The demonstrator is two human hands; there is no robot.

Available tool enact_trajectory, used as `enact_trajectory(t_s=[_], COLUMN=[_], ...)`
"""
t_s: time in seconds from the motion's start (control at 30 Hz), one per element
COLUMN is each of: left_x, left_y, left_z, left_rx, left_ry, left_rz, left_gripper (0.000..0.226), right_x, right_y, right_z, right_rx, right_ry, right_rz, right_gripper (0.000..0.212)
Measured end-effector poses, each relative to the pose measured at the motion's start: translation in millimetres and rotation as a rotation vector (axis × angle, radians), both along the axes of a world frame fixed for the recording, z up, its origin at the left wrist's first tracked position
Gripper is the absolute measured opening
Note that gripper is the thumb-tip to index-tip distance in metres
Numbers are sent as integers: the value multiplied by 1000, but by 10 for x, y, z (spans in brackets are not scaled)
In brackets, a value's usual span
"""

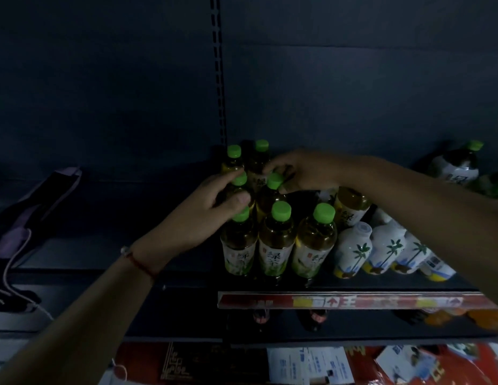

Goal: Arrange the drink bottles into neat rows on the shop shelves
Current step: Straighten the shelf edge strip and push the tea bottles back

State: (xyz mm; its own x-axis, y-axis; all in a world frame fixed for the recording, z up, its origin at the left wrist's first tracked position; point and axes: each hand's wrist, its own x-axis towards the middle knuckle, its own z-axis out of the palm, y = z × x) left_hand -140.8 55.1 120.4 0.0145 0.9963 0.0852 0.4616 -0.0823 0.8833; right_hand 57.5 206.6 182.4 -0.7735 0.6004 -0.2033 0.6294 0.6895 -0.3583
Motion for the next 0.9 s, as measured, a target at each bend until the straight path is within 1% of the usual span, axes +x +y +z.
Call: enact_trajectory(t_s=[0.07,0.1,0.13,0.17,0.2,0.27,0.3,0.33,0.4,0.5,0.77,0.83,0.9], left_x=[86,137,186,222,246,271,268,264,255,248,281,292,322], left_y=[-124,-163,-200,-225,-245,-259,-256,-251,-237,-230,-278,-294,-310], left_z=[-70,-113,-151,-201,-252,-335,-361,-375,-379,-383,-428,-431,-438], left_rx=[34,45,58,85,127,214,236,240,227,225,269,277,292], left_ry=[152,226,280,325,371,459,472,462,432,411,382,396,462], left_rz=[-20,-30,-29,-22,-14,22,37,47,60,68,117,124,131], left_gripper=[84,90,93,91,87,83,83,84,86,88,88,88,90], right_x=[166,278,400,531,656,850,920,974,1011,946,559,484,489], right_y=[21,35,67,94,114,113,119,132,142,142,72,35,-8], right_z=[79,125,156,176,179,132,88,50,12,-23,-131,-145,-147], right_rx=[48,136,251,340,381,328,287,261,262,223,124,143,234], right_ry=[4,-10,-51,-116,-202,-362,-381,-361,-235,-84,60,35,-5], right_rz=[-66,-106,-151,-206,-273,-380,-388,-376,-341,-271,-106,-80,-66], right_gripper=[57,55,53,52,53,54,51,45,37,34,40,42,46])
